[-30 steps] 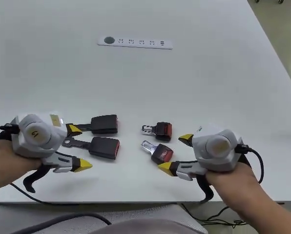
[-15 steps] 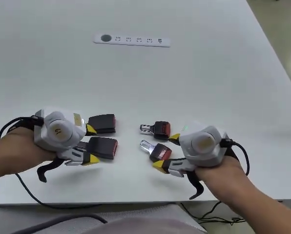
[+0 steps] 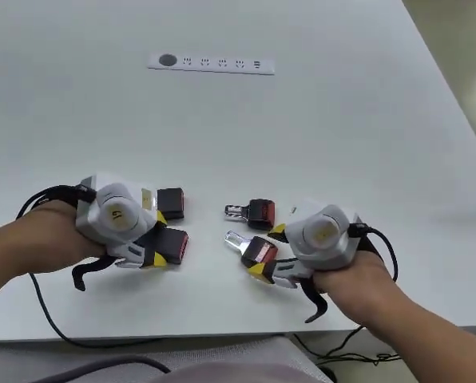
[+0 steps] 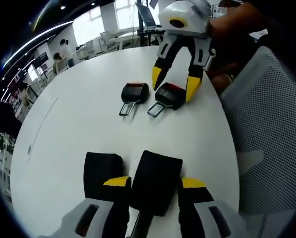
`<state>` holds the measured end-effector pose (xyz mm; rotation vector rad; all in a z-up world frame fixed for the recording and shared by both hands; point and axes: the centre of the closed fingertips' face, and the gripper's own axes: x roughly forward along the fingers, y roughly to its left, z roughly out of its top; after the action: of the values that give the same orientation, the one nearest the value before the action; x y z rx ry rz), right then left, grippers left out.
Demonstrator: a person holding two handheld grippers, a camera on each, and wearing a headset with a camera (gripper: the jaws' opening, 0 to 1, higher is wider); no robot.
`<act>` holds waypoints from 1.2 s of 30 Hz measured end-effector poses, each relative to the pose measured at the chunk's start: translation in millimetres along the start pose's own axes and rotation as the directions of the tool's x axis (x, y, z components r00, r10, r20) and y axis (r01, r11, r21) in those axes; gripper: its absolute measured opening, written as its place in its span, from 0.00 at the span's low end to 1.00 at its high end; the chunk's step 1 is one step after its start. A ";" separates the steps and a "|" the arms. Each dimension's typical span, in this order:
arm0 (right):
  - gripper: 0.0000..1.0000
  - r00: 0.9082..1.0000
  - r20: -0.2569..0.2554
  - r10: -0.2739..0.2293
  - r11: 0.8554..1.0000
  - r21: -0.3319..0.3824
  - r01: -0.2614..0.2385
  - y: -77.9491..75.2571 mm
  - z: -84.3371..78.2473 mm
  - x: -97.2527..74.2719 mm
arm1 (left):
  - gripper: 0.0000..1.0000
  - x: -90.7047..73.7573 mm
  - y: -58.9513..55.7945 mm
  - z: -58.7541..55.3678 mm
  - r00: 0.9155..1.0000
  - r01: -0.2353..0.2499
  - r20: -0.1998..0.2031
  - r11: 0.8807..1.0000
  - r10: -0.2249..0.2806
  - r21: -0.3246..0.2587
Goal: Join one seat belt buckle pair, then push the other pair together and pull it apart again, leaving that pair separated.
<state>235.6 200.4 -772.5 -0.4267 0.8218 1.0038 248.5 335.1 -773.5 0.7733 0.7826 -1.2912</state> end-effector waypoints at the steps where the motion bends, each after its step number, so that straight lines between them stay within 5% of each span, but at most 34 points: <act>1: 0.32 1.000 -0.005 0.012 1.000 -0.005 -0.012 1.2 -1.2 2.5 | 0.39 1.1 1.5 -0.7 1.000 -0.001 -0.004 1.000 0.001 -0.006; 14: 0.33 0.995 -0.057 0.078 0.992 -0.093 -0.083 3.3 -2.3 5.9 | 0.37 5.6 4.4 -6.8 1.000 0.009 -0.018 0.999 -0.008 0.041; 20: 0.34 0.988 -0.116 0.100 0.963 -0.239 -0.125 3.6 -4.5 9.2 | 0.36 4.5 0.0 -6.8 1.000 0.004 -0.012 0.999 -0.003 0.048; 36: 0.33 0.979 -0.142 0.145 0.939 -0.292 -0.182 2.1 -4.6 10.1 | 0.35 2.8 -3.5 -5.4 1.000 0.003 -0.009 0.999 -0.002 0.053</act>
<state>234.7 204.1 -783.1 -0.6958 0.8213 1.2772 245.0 337.7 -778.9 0.8211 0.7597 -1.3157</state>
